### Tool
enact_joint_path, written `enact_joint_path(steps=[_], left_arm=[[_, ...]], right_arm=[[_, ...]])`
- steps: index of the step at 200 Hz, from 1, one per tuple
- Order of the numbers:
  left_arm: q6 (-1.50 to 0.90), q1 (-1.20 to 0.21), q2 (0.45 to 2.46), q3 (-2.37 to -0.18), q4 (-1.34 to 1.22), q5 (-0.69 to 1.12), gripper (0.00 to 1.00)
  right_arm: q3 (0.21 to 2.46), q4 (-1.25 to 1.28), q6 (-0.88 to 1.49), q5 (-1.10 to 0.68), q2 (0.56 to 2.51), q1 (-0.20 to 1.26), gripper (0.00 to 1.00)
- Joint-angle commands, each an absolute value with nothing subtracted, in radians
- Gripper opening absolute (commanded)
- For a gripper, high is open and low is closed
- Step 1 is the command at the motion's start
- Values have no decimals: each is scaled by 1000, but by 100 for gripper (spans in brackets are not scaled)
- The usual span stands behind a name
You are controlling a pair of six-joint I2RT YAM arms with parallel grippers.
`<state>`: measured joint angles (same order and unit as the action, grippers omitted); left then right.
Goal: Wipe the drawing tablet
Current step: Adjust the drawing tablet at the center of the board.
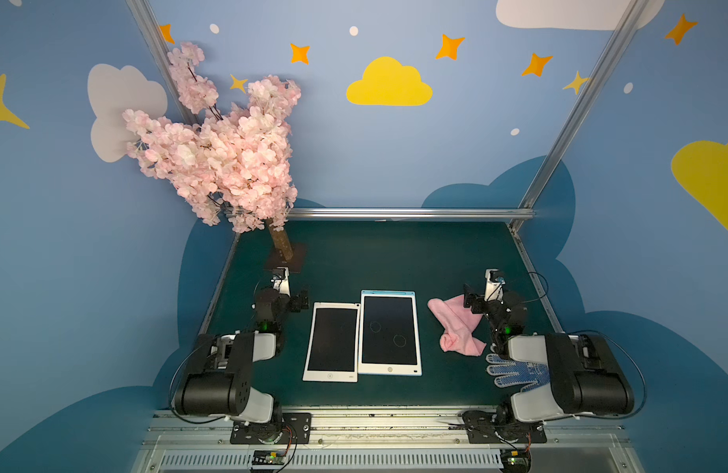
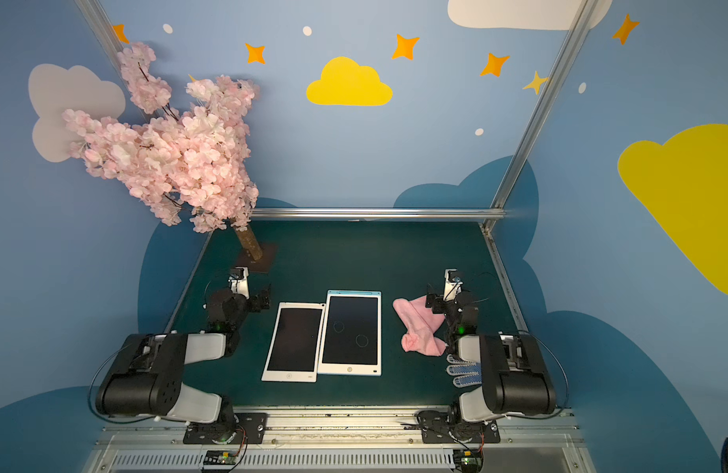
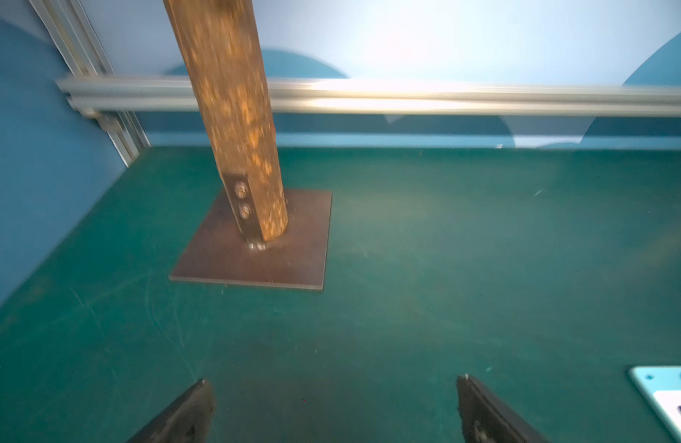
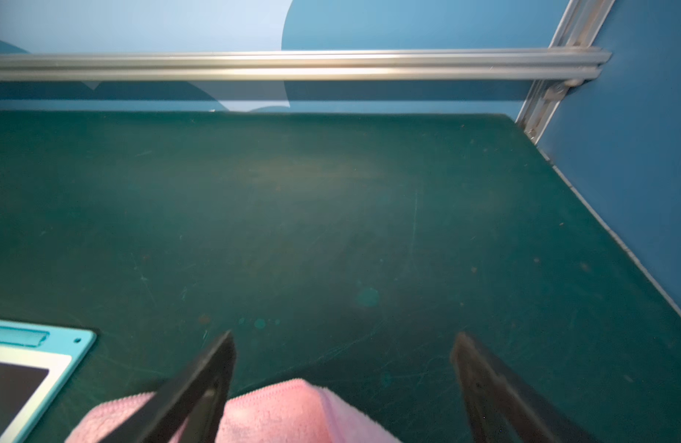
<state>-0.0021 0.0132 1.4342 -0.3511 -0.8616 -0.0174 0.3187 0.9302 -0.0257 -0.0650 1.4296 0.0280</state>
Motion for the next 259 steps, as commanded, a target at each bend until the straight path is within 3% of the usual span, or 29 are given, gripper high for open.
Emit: enact_joint_path(steps=[1, 41, 80, 89, 96, 104, 111, 126, 136, 152, 190, 210, 230, 259], left_arm=[[24, -12, 1344, -367, -765, -77, 100], [18, -51, 1241, -480, -674, -147, 100], [2, -165, 1233, -743, -606, -295, 100], [-136, -191, 1235, -831, -519, -385, 100], [-368, -192, 1220, -926, -256, -427, 100], [-611, -168, 1202, -1036, 45, -383, 100], [-696, -137, 1214, -1068, 92, -312, 100], [-804, -83, 1260, -1061, 46, -68, 100], [-815, -96, 1280, -1081, 84, -25, 100], [-757, -162, 1273, -1101, 169, -71, 100], [-661, -284, 1203, -1073, 368, -61, 97], [-642, -331, 1193, -1058, 522, -11, 94], [-682, -378, 1187, -1016, 600, 70, 86], [-742, -505, 1217, -970, 607, 113, 73]], right_arm=[[356, 795, -17, -4, 1335, 42, 91], [534, 621, 9, 9, 1228, 65, 91], [1000, 311, 43, 78, 1175, 163, 91], [1117, 188, 179, 88, 1182, 160, 91], [1222, -1, 308, 88, 1203, 142, 91], [1312, -186, 470, 117, 1236, 118, 91], [1351, -334, 622, 75, 1255, 76, 97], [1301, -305, 716, -223, 1259, -4, 97], [1272, -302, 736, -291, 1247, -13, 97], [1283, -426, 652, -195, 1203, 59, 97], [1351, -727, 345, 185, 1094, 397, 97], [1190, -720, 502, 147, 981, 340, 97], [1030, -639, 484, -136, 900, 243, 95], [1120, -902, 439, 4, 1015, 464, 95]])
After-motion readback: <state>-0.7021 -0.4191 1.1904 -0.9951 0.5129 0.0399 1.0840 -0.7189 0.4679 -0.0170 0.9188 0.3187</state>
